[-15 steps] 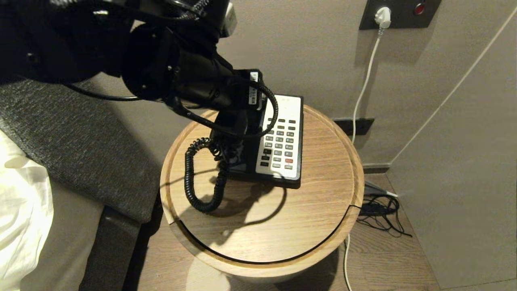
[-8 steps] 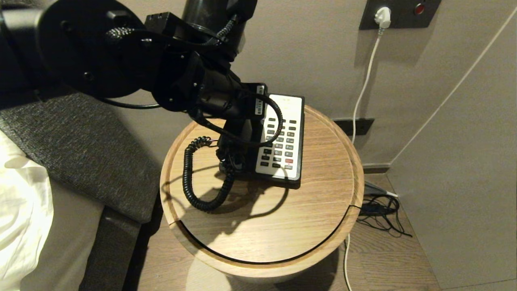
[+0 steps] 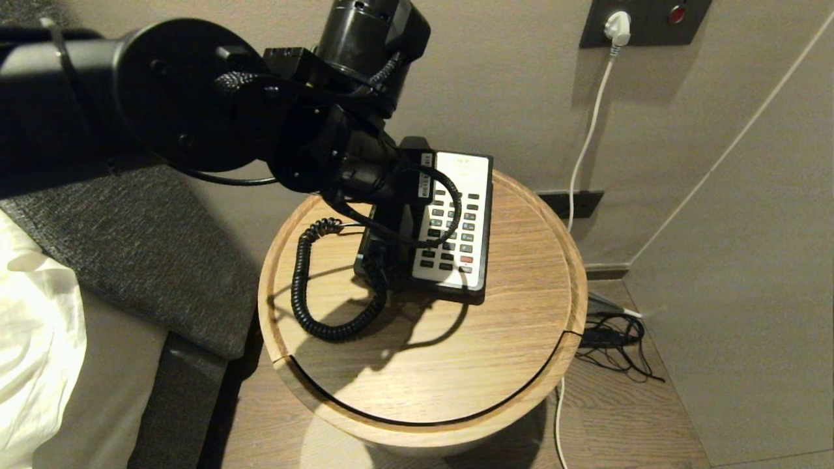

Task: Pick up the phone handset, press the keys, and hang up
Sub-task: Put the handset back

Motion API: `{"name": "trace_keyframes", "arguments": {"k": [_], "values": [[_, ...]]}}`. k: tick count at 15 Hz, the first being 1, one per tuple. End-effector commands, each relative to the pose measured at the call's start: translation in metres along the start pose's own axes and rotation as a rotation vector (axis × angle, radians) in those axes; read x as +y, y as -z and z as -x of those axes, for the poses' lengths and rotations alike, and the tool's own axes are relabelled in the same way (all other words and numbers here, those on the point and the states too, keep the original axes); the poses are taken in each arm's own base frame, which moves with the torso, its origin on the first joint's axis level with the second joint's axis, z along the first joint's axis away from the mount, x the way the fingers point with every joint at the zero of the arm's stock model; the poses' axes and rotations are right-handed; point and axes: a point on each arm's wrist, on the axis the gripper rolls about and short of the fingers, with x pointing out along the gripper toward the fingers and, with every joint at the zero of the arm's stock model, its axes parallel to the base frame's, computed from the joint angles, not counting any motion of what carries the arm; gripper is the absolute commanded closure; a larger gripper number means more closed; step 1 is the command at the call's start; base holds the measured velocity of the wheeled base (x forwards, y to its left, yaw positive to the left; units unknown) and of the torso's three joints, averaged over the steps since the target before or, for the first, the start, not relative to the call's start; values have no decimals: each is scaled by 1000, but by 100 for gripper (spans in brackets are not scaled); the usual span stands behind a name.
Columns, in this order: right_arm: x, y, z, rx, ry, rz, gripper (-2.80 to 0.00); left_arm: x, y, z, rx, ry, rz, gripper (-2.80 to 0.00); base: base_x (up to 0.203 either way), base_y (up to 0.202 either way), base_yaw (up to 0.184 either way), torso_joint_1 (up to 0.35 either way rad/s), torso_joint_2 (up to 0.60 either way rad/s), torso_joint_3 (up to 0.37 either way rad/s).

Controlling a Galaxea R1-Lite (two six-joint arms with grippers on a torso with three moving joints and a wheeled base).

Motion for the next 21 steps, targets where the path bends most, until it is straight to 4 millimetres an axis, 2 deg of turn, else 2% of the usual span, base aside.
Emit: {"name": "trace_keyframes", "arguments": {"k": [1,18,19,21], "values": [[0,0,-2,10,7,0,0,0,2,-3,13,-7,-4,0,0,0,0,0,0,0],[0,2,-4,22,10,2,0,2,9,-3,60,-14,-47,0,0,0,0,0,0,0],[0,2,-4,23,11,2,0,1,6,-2,46,-11,-40,-280,0,0,0,0,0,0],[0,3,-5,27,12,3,0,2,5,0,41,-9,-37,-280,0,0,0,0,0,0]]}}
